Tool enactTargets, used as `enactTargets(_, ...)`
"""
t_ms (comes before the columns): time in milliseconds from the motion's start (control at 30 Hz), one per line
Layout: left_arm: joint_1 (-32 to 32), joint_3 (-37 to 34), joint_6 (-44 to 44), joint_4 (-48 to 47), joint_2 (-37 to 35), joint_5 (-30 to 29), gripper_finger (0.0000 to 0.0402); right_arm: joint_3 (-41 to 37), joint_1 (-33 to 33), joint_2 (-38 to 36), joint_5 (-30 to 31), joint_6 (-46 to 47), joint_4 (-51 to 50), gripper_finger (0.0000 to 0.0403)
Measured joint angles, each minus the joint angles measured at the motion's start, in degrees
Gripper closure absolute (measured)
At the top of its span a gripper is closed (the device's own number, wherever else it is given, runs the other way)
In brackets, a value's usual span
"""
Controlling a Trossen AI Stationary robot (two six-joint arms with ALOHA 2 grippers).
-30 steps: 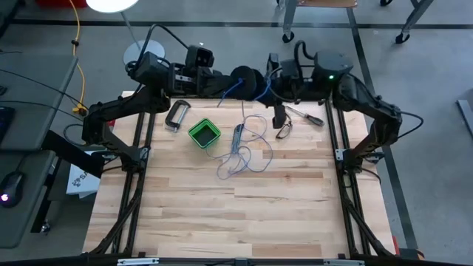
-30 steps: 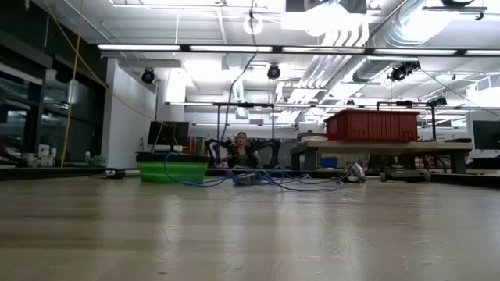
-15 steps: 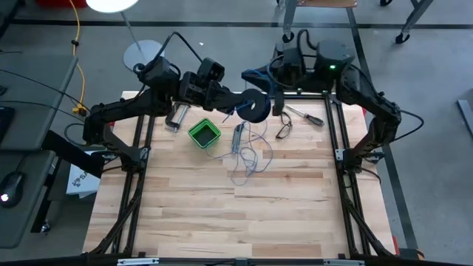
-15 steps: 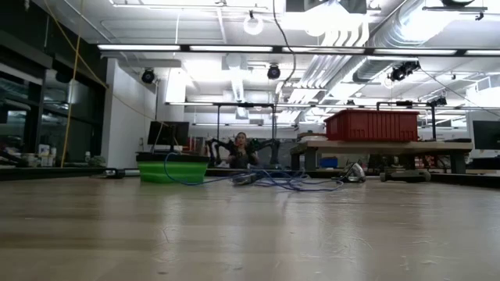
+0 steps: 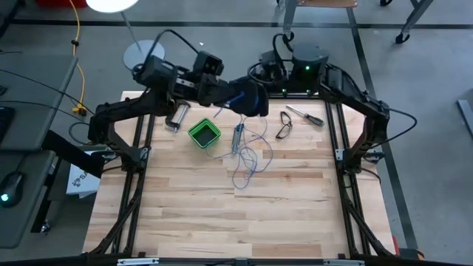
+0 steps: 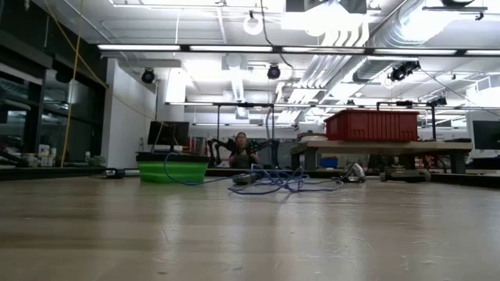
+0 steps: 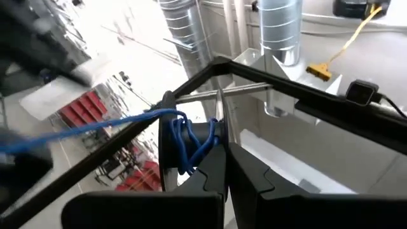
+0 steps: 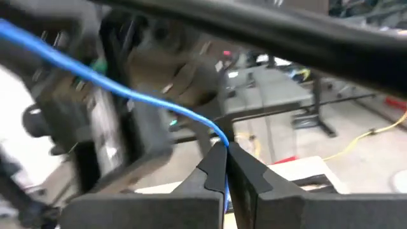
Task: Coil cords
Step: Coil the blue wire onto the spool
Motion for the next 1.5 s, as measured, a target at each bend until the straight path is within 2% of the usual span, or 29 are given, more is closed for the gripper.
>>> enactTargets(100,1.0,0.8,2.4,-0.3,0.0,0.1,0.0401,0.0,0.5,0.1,-1.7,2.4,-0.1,0.0403)
enactTargets(400,4.2,2.1,4.3,-0.1,0.1,1.4,0.0401,0.0,2.2,-0.3,-1.4,4.4,-2.5,0.0403)
enactTargets(533,4.3,2.1,3.0,0.1,0.1,3.2,0.0401,0.0,2.2,-1.5,0.8,3.9,-4.3,0.0403)
enactTargets(800,5.1,2.1,5.7,0.2,0.1,2.7,0.0401,1.5,1.5,-2.5,1.7,4.3,-5.6,0.0403)
enactTargets(1000,5.8,2.1,5.7,0.2,0.1,2.5,0.0401,1.9,1.6,-2.5,4.9,4.7,-5.9,0.0399)
enactTargets(1133,5.9,2.1,5.9,0.3,0.1,2.3,0.0401,1.9,1.6,-2.5,5.3,1.9,-6.5,0.0362)
enactTargets(1200,5.9,2.1,5.9,0.3,0.0,2.3,0.0401,1.9,1.7,-2.5,6.2,-1.2,-6.5,0.0329)
enactTargets(1300,5.9,2.1,5.9,1.0,0.1,1.5,0.0401,1.9,1.6,-2.5,10.6,-6.0,-5.4,0.0276)
enactTargets(1400,5.9,2.1,5.9,2.6,0.1,0.9,0.0401,1.9,2.0,-2.4,14.4,-12.7,-1.3,0.0233)
enactTargets(1500,5.9,2.2,5.9,2.7,0.0,0.7,0.0401,1.9,2.8,-1.8,15.4,-19.6,5.7,0.0212)
